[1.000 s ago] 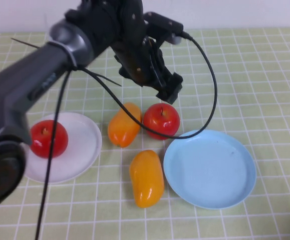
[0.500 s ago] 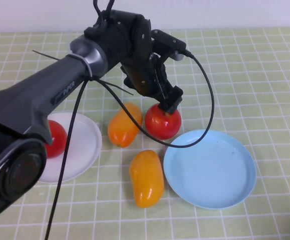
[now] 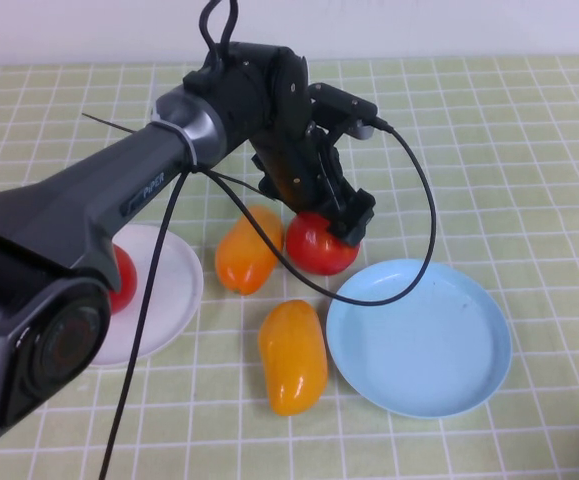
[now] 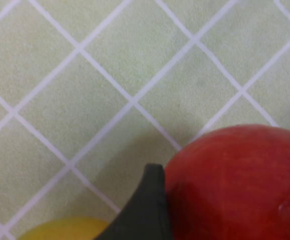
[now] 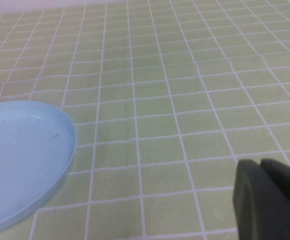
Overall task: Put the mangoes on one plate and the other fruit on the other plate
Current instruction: Put one type of fruit in the left plate
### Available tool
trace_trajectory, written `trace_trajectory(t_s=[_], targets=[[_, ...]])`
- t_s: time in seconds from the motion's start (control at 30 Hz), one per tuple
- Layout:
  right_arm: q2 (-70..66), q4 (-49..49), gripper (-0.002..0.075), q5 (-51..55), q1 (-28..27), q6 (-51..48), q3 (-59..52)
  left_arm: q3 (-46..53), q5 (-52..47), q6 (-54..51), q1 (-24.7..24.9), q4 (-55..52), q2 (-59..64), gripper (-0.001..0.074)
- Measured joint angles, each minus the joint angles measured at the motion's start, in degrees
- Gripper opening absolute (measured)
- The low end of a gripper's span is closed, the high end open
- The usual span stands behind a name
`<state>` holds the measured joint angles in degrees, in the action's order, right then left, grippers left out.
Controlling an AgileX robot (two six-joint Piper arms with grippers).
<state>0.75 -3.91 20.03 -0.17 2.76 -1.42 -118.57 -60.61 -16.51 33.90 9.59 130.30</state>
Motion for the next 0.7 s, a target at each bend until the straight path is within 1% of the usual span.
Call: trace_trajectory(t_s=[0.07,0.13,0.23,0.3,0.47,0.7], targets=[[0.0,0.0,-0.0017,0.0,0.0,0.0,0.0,0.0,-0.5,0.1,0.0,0.0,0.0,0.0669],[0.0,0.0,-0.0017,0.0,0.0,0.0,0.0,0.0,-0.8,0.1,0.0,0.0,0.0,0.065],[0.0,0.0,-0.0017,0.0,0.0,0.0,0.0,0.0,-0.8,0.1,0.0,0.0,0.0,0.0559],[0.0,0.0,-0.0017,0.0,0.0,0.0,0.0,0.0,-0.9,0.1,0.0,0.1,0.0,0.0517],[0.0,0.0,-0.0017,0.0,0.0,0.0,0.0,-1.0,-2.0,0.0,0.0,-0.4,-0.2,0.0517],[0.0,0.0,-0.0017,0.0,0.0,0.0,0.0,-7.6,-9.2,0.2,-0.8,-3.6,-6.7,0.0517]])
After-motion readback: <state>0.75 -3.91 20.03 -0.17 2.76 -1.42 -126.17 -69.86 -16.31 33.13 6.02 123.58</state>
